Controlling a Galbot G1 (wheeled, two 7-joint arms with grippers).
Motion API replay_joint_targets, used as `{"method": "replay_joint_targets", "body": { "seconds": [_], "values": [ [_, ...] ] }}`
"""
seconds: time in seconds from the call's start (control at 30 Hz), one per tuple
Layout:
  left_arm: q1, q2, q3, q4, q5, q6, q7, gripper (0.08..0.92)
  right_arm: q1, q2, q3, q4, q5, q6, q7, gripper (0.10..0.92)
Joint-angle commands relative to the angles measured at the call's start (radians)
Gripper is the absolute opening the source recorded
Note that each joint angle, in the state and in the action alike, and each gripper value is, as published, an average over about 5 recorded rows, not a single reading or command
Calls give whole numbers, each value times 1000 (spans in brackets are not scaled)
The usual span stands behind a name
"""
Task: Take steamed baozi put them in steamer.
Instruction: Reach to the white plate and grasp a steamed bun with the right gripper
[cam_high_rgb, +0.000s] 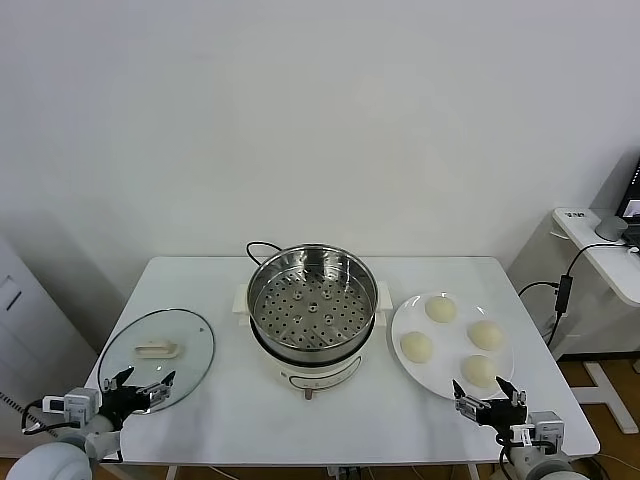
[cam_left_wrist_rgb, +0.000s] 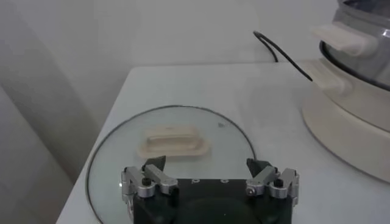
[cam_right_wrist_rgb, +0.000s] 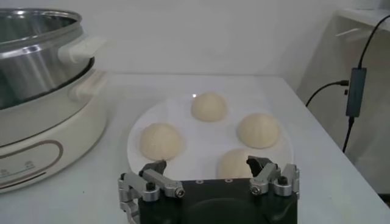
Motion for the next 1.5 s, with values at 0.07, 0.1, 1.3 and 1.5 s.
{"method": "replay_joint_targets", "body": {
  "seconds": [0.07,0.1,1.3,1.5],
  "values": [
    [1,0,1,-2,0,1,1,823,3,-3,6,-2,-30,5,-20,823],
    [2,0,1,-3,0,1,1,823,5,-5,10,-4,-52,11,-30,823],
    [9,3,12,-13,22,6,5,823,977,-436,-486,-714,-758,395,-804,823],
    [9,3,12,-12,23,6,5,823,1253,-460,-750,-845,-686,403,-994,823]
  ]
}}
